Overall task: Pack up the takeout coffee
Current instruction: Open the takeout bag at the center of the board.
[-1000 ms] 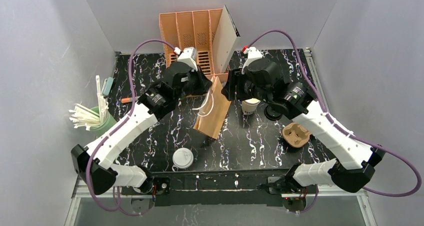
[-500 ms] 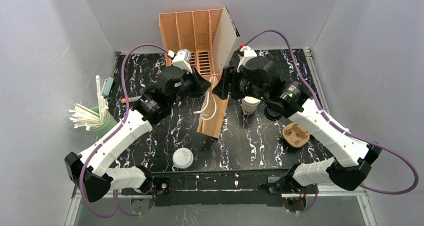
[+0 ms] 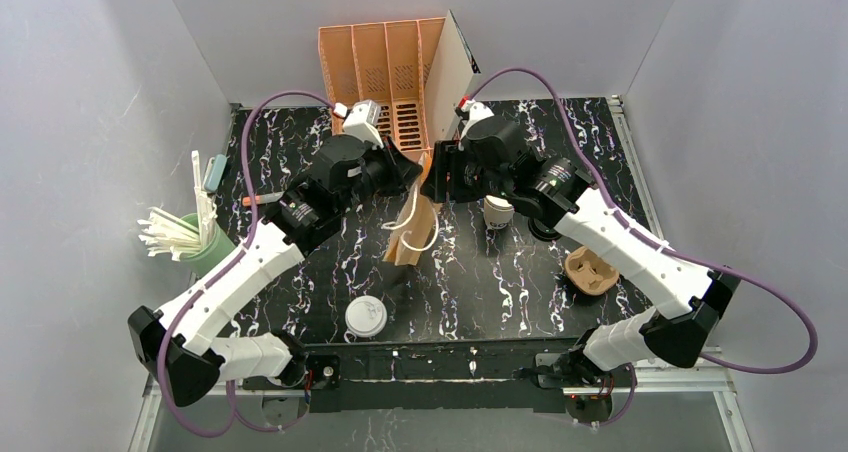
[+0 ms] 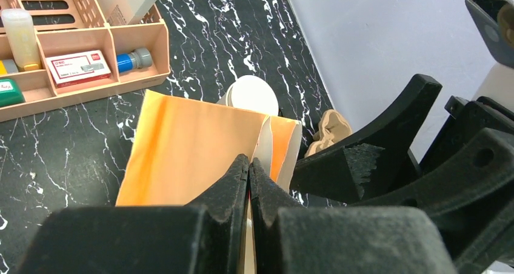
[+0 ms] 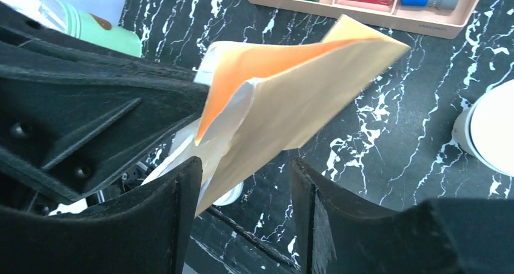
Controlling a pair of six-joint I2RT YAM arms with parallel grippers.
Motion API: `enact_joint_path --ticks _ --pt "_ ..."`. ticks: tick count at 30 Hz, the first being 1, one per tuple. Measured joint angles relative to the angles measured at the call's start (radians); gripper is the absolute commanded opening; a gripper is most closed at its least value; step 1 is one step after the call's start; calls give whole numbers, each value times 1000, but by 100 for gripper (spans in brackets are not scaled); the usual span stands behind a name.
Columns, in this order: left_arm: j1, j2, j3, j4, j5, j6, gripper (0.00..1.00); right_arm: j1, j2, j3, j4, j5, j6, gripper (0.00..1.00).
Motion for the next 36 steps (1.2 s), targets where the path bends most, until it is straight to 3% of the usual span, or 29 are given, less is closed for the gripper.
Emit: enact_joint_path --ticks 8,10,12,13,15,19,23,26,28,36 --pt "0 -32 -7 -1 -11 0 0 0 1 -4 -44 62 0 41" --pt "0 -39 -7 0 -13 0 0 0 1 -14 -45 77 -1 30" --pt "0 -43 -7 0 -13 0 0 0 3 -21 -48 85 -4 7" --pt "0 -46 -7 0 -13 0 0 0 4 -24 -48 89 -3 1" --pt "0 -49 -9 3 -14 0 1 0 6 -28 -50 99 -5 1" --pt "0 -53 -11 -4 -28 11 20 0 13 -29 -52 126 -5 1" --pt "0 -53 -4 -47 -43 47 70 -3 25 -24 -72 154 -7 1" --pt "0 -53 35 -113 -32 86 93 -6 44 -8 -86 160 -7 1" --pt "1 -53 78 -148 2 111 98 -8 57 3 -90 161 -7 1" --pt "-21 -60 147 -229 198 137 98 -12 101 44 -97 159 -6 1"
